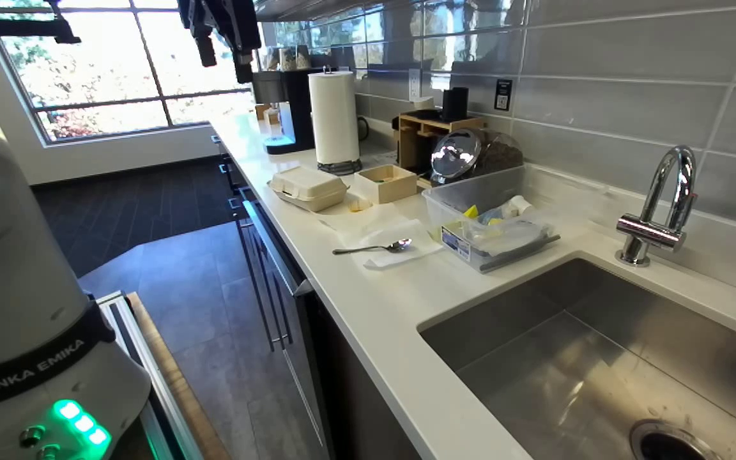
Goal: Take the lid off of the coffee jar
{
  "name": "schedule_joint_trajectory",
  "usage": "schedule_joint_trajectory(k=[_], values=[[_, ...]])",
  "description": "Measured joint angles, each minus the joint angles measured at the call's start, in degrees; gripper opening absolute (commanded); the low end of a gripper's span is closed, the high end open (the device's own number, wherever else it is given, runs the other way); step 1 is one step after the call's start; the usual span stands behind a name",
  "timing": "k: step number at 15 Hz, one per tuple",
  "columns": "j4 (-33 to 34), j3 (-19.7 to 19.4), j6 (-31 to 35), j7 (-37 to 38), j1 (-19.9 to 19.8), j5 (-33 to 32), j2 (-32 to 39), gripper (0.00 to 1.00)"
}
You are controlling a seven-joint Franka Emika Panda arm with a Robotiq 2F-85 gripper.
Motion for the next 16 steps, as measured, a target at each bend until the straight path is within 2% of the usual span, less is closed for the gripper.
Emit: schedule_joint_trajectory(k=[3,7,11,16], values=[[0.32,2.24,3.45,2.88,-1.3,-0.1,0.68,1.0],[0.53,8.07,12.64,10.04,-4.09,-1.21,4.64,1.0],[0.95,13.75,23.44,19.03,-7.69,-4.31,11.8,1.0],[3.13,17.39,38.91,27.33,-12.96,-10.68,22.74,1.0]])
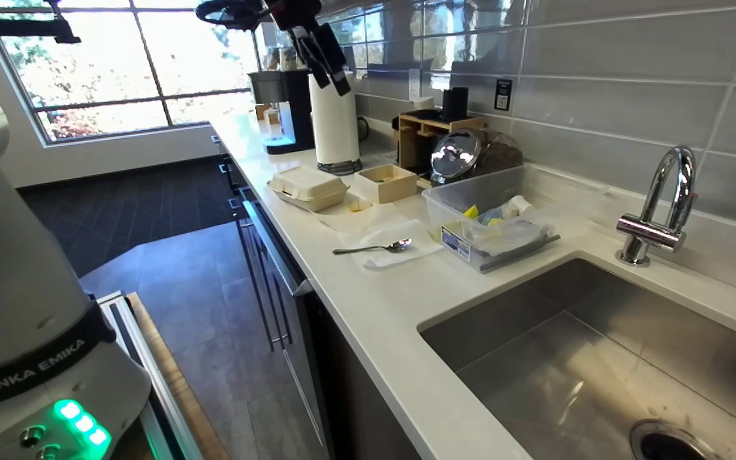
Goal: Take the lid off of the coffee jar
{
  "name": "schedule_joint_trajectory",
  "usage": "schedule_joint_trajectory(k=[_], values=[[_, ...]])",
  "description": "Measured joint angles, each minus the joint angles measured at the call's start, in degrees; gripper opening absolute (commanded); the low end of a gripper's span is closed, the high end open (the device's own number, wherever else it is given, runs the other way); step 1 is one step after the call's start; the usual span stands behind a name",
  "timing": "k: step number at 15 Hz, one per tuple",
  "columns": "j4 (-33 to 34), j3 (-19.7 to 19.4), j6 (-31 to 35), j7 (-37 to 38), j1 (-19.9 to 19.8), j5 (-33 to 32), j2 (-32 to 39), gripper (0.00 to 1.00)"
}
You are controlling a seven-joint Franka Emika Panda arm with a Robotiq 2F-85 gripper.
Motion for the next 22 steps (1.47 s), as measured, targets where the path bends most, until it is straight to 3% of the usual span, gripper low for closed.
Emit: schedule_joint_trajectory(k=[6,13,18,22], values=[[5.43,2.86,12.65,7.7,-4.4,-7.19,12.65,1.0],[13.7,7.02,17.37,17.2,-12.89,-24.08,25.38,1.0],[20.89,7.41,17.43,24.41,-13.24,-36.16,34.37,1.0],[27.79,5.78,16.88,34.9,-11.75,-47.33,41.42,1.0]])
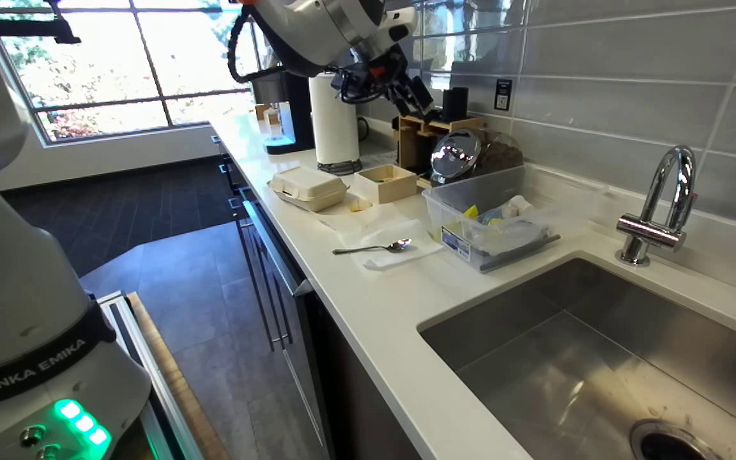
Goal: Take the lid off of the coffee jar
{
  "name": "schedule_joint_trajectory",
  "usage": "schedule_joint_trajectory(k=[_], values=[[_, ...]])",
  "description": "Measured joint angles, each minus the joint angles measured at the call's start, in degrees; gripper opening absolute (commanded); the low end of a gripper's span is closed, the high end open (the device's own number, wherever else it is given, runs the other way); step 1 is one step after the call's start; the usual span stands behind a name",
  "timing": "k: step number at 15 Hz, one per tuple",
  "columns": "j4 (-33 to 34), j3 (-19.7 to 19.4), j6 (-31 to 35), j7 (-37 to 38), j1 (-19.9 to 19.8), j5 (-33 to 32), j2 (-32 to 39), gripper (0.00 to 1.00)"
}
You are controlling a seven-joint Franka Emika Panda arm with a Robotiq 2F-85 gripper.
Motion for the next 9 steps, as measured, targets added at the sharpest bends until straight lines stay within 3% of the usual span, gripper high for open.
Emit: schedule_joint_trajectory(k=[4,9], values=[[6.22,-3.21,-2.03,10.47,3.31,-9.86,5.56,1.0],[9.66,-4.17,-3.48,14.09,5.28,-11.82,9.18,1.0]])
